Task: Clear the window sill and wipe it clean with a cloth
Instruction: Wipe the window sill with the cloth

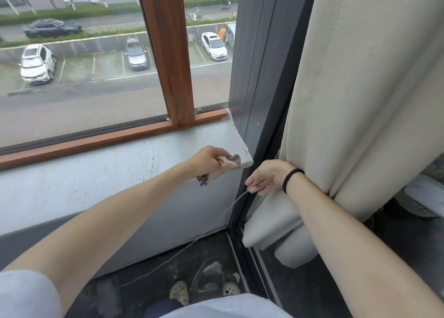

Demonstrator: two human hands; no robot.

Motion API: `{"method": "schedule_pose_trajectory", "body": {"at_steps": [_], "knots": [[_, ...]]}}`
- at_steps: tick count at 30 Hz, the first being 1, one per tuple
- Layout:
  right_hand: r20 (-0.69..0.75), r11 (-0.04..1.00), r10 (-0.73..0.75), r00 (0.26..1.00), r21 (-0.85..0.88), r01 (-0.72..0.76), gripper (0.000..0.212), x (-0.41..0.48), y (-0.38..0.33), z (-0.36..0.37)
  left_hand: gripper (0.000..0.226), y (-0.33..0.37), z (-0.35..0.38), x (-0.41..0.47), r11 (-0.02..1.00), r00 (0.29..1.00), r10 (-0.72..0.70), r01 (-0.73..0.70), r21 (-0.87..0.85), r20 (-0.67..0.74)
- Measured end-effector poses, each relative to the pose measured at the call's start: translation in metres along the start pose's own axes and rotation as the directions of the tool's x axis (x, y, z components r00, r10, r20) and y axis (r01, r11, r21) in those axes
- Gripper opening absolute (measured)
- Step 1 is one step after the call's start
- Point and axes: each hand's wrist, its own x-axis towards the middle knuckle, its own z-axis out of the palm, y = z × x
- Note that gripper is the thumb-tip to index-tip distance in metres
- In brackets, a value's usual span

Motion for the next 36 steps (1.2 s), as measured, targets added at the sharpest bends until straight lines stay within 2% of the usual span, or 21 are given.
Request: {"method": "schedule_pose_trajectory", "body": {"at_steps": [3, 5, 9, 11, 13, 18, 21, 27, 29, 33, 36], "knots": [[0.144, 0.989, -0.144, 0.979, 0.041, 0.139, 0.019, -0.009, -0.017, 0.006, 0.03, -0.006, -0.028, -0.01, 0.98, 0.992, -0.089, 0.071, -0.185, -0.091], [0.166, 0.969, -0.243, 0.956, 0.095, 0.229, 0.013, -0.018, -0.032, 0.012, 0.024, -0.01, -0.042, -0.019, 0.941, 0.978, -0.17, 0.126, -0.313, -0.119], [0.024, 0.891, -0.429, 0.903, 0.177, 0.418, 0.005, -0.03, -0.067, 0.027, 0.016, -0.014, -0.065, -0.036, 0.878, 0.958, -0.267, 0.196, -0.436, -0.107], [-0.075, 0.835, -0.516, 0.853, 0.178, 0.521, 0.011, -0.033, -0.084, 0.037, 0.015, -0.012, -0.076, -0.046, 0.851, 0.959, -0.267, 0.187, -0.491, -0.098], [-0.098, 0.802, -0.579, 0.809, 0.112, 0.587, 0.019, -0.036, -0.096, 0.046, 0.016, -0.014, -0.085, -0.055, 0.82, 0.961, -0.26, 0.167, -0.547, -0.096], [-0.008, 0.806, -0.59, 0.807, 0.043, 0.59, 0.028, -0.038, -0.117, 0.068, 0.025, -0.027, -0.105, -0.07, 0.767, 0.982, -0.184, 0.122, -0.63, -0.033], [-0.022, 0.808, -0.589, 0.808, 0.003, 0.589, 0.034, -0.029, -0.127, 0.075, 0.021, -0.032, -0.114, -0.075, 0.719, 0.974, -0.223, 0.138, -0.681, -0.038], [0.039, 0.785, -0.614, 0.788, -0.072, 0.615, 0.017, -0.019, -0.131, 0.078, 0.019, -0.037, -0.125, -0.076, 0.693, 0.949, -0.312, 0.202, -0.692, -0.036], [0.048, 0.775, -0.631, 0.774, -0.007, 0.632, 0.013, -0.019, -0.134, 0.079, 0.019, -0.038, -0.129, -0.076, 0.685, 0.939, -0.34, 0.206, -0.699, -0.056], [0.067, 0.716, -0.682, 0.729, 0.266, 0.645, 0.012, -0.018, -0.145, 0.085, 0.02, -0.041, -0.135, -0.084, 0.681, 0.933, -0.343, 0.17, -0.712, -0.105], [0.091, 0.665, -0.717, 0.691, 0.386, 0.639, 0.01, -0.018, -0.158, 0.097, 0.019, -0.047, -0.139, -0.089, 0.677, 0.895, -0.396, 0.134, -0.724, -0.204]]}}
